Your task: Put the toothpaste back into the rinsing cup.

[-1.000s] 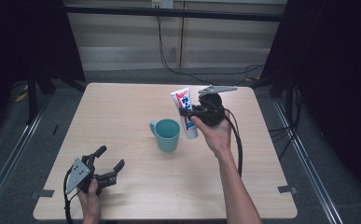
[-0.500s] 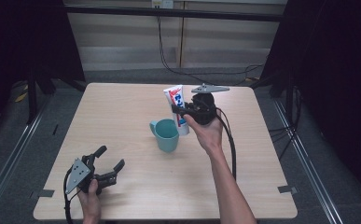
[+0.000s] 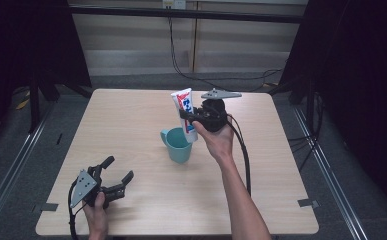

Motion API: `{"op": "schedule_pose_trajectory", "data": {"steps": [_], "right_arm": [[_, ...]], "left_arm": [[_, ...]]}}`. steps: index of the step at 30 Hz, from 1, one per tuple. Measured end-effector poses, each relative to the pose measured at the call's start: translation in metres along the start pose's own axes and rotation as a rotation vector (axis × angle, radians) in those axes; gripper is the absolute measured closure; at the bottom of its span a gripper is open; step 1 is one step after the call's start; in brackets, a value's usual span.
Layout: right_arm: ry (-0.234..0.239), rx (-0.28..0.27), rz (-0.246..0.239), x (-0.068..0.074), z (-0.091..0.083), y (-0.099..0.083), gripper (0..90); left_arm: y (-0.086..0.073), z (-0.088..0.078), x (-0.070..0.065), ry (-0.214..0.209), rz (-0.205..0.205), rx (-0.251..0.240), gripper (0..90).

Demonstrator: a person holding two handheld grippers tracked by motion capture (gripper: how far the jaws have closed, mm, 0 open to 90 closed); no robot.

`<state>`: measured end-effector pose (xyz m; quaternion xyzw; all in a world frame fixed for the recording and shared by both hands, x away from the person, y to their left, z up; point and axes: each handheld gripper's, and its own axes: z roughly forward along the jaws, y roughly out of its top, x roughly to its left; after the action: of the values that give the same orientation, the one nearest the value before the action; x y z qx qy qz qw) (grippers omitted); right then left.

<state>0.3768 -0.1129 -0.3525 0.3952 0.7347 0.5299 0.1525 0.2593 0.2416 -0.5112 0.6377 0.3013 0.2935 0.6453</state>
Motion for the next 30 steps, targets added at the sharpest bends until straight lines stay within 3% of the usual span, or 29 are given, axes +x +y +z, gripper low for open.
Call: {"op": "schedule_pose_trajectory", "data": {"steps": [12, 13, 21, 30], "right_arm": [[0.011, -0.007, -0.016, 0.005, 0.017, -0.003, 67.7], [0.013, -0.006, -0.017, 0.005, 0.018, -0.003, 67.6], [0.012, -0.006, -0.019, 0.001, 0.025, -0.004, 67.2], [0.013, 0.033, -0.02, 0.001, 0.037, -0.012, 67.1]], "left_arm": [[0.0, 0.0, 0.0, 0.0, 0.002, 0.001, 15.5], [0.0, 0.0, 0.001, 0.002, 0.015, 0.004, 15.5], [0.0, 0.0, 0.001, 0.001, 0.01, 0.003, 15.5], [0.0, 0.0, 0.001, 0.001, 0.021, 0.004, 15.5]]}}
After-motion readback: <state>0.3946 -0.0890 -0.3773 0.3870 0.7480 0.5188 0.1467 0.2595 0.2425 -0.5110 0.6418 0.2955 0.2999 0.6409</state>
